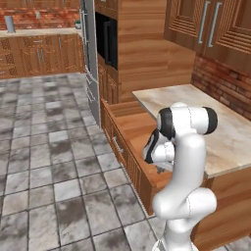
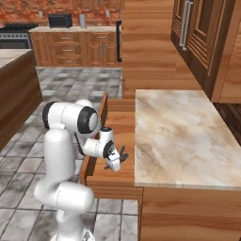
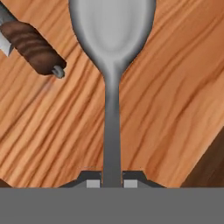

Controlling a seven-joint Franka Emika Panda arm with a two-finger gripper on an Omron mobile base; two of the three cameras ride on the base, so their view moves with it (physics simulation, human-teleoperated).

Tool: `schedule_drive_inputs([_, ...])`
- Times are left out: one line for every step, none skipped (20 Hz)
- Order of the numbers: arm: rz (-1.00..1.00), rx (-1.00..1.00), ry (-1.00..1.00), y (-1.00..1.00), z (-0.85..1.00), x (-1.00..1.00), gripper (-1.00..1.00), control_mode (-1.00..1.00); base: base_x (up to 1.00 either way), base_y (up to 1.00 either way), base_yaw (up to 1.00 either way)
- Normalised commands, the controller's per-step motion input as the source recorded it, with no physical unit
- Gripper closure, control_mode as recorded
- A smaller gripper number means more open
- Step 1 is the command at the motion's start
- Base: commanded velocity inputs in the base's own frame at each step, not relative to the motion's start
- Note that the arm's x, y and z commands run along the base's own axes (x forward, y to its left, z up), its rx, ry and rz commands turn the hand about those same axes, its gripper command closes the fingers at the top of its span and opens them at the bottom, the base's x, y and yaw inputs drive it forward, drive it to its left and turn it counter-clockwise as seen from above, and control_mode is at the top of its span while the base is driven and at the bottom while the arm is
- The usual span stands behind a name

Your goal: Pick up the metallic utensils from the counter and place them in the open drawer. Make sure not to pick up any wooden utensils.

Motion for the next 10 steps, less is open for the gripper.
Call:
schedule_drive_inputs([0.32,0.00,0.06,-0.12,-0.16,0.49,1.00,-1.00,0.00,0.00,0.00])
schedule_drive_inputs([0.34,0.00,0.06,-0.14,-0.14,0.36,1.00,-1.00,0.00,0.00,0.00])
schedule_drive_inputs([0.34,-0.01,0.07,-0.19,-0.16,0.26,1.00,-1.00,0.00,0.00,0.00])
schedule_drive_inputs([0.33,0.00,0.05,-0.21,-0.14,0.17,1.00,-1.00,0.00,0.00,0.00])
schedule_drive_inputs([0.33,0.00,0.03,-0.21,-0.14,0.13,1.00,-1.00,0.00,0.00,0.00])
schedule_drive_inputs([0.31,-0.01,0.02,-0.21,-0.16,0.13,1.00,-1.00,0.00,0.00,0.00])
schedule_drive_inputs([0.30,0.00,0.02,-0.21,-0.20,0.16,1.00,-1.00,0.00,0.00,0.00])
schedule_drive_inputs([0.29,-0.01,0.01,-0.17,-0.23,0.14,1.00,-1.00,0.00,0.00,0.00])
schedule_drive_inputs([0.28,-0.02,0.01,-0.13,-0.24,0.14,1.00,-1.00,0.00,0.00,0.00])
schedule_drive_inputs([0.27,-0.02,0.01,-0.14,-0.24,0.13,1.00,-1.00,0.00,0.00,0.00])
